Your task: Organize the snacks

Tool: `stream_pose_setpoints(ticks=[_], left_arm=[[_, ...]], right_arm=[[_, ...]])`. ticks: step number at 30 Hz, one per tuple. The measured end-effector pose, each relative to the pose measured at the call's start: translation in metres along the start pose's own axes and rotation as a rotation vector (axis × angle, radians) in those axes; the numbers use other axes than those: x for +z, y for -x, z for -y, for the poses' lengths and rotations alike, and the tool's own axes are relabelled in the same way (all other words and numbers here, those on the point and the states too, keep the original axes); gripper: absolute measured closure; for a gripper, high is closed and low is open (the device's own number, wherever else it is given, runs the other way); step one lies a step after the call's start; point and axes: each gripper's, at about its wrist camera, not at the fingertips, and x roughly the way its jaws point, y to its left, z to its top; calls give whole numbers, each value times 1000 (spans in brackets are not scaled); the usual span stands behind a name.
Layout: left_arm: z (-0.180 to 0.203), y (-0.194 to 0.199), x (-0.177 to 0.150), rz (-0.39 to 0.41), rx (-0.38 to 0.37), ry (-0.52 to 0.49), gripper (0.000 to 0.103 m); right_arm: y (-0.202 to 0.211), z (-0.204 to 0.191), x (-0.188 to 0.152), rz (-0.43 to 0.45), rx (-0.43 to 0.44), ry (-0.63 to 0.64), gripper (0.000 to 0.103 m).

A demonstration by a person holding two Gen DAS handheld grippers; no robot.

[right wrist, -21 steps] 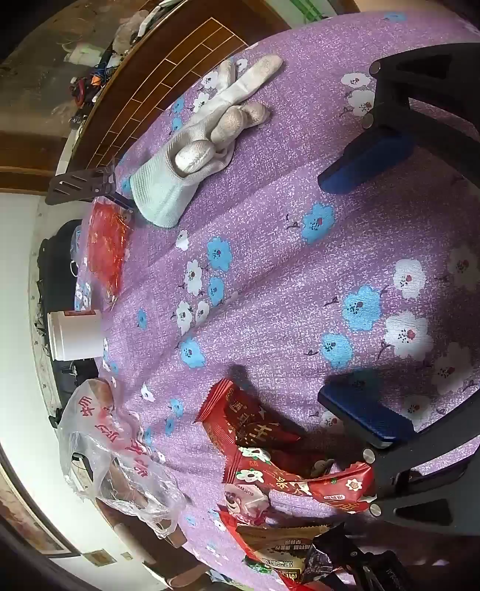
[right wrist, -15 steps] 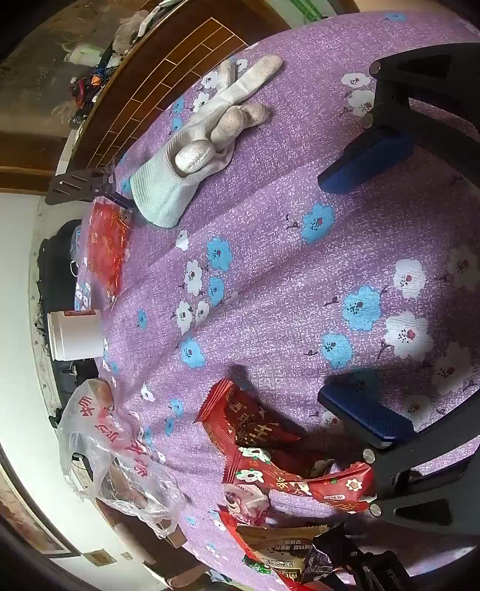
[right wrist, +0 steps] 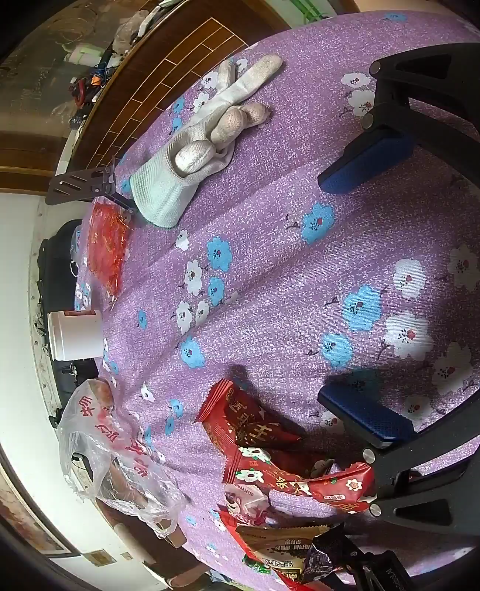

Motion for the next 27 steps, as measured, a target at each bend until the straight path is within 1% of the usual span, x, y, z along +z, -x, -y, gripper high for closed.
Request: stream_pose_setpoints(ticks=[15,19,22,25,26,27], left_arm=[[0,0,0,0,1,3,0],[0,1,0,-4,11,13,0],[2,0,2,-38,32,41,0],[3,-1,10,-106,48,62,0],[4,4,12,-110,58,68,0],[3,12,15,-87,65,72,0]], right_arm=[[0,0,0,0,0,0,0],[0,0,0,0,0,0,0],[0,0,0,0,0,0,0],[0,0,0,-5,3,4,0],[0,0,0,-13,7,8,0],[1,0,0,-24,8,12,0]])
